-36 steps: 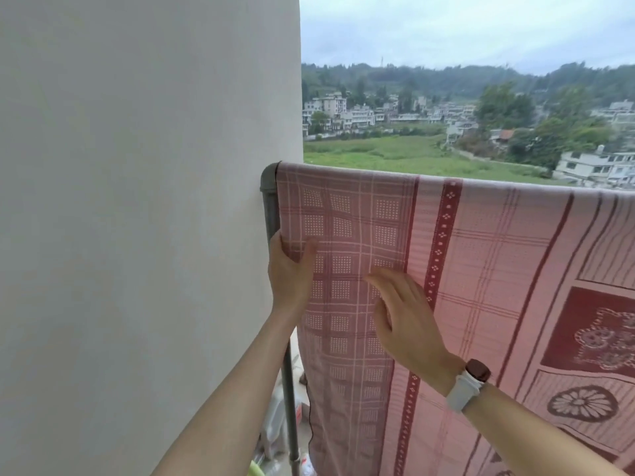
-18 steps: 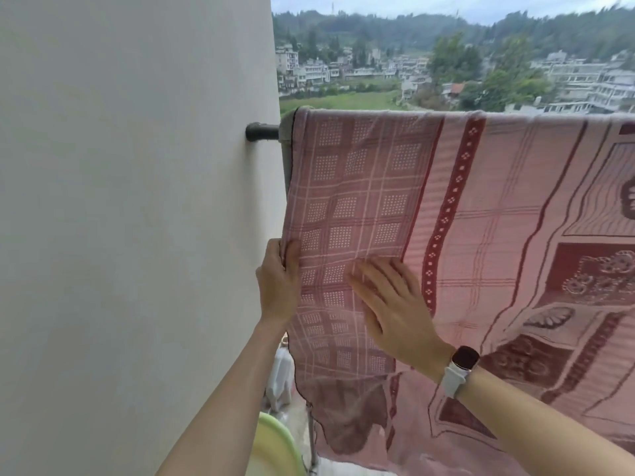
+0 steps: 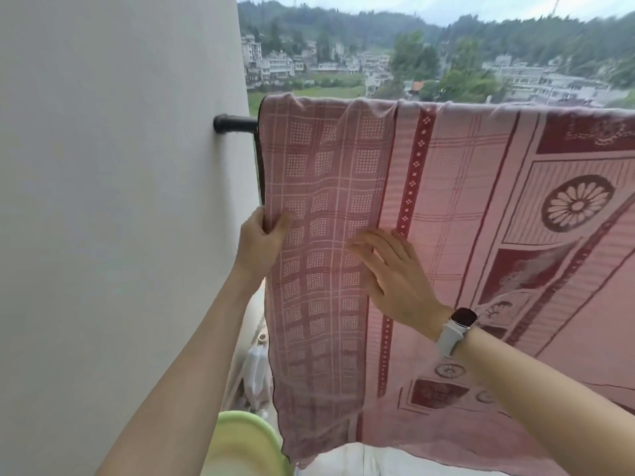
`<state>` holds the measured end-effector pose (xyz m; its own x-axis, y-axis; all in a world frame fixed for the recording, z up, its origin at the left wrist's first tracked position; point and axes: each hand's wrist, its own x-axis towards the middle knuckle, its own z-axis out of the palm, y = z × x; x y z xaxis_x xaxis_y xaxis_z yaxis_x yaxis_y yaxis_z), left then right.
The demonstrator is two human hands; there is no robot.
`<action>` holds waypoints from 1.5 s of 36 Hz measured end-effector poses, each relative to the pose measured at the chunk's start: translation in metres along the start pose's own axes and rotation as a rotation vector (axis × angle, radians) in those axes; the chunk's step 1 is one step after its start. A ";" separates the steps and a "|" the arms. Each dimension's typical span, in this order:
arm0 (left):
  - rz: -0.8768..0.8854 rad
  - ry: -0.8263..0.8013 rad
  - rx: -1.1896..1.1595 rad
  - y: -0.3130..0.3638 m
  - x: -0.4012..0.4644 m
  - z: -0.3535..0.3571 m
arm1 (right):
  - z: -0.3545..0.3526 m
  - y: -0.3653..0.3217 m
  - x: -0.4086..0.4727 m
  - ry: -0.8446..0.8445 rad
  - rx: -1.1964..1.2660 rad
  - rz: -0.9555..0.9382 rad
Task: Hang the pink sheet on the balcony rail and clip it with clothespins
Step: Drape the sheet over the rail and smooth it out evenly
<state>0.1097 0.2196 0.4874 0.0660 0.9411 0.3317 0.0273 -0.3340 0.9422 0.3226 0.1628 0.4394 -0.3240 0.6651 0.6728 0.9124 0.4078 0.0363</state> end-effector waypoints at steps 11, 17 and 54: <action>-0.436 -0.198 0.249 -0.141 -0.110 0.015 | 0.046 -0.005 -0.073 -0.290 -0.063 0.113; -0.409 0.059 0.239 -0.155 -0.120 -0.025 | 0.063 -0.012 -0.111 -0.437 -0.167 0.031; 0.218 0.407 0.014 0.102 0.110 0.000 | -0.092 0.053 0.125 0.432 -0.247 0.063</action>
<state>0.1193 0.2896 0.6196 -0.3250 0.7919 0.5169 0.0703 -0.5249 0.8483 0.3540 0.2096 0.5935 -0.1803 0.3424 0.9221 0.9758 0.1802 0.1238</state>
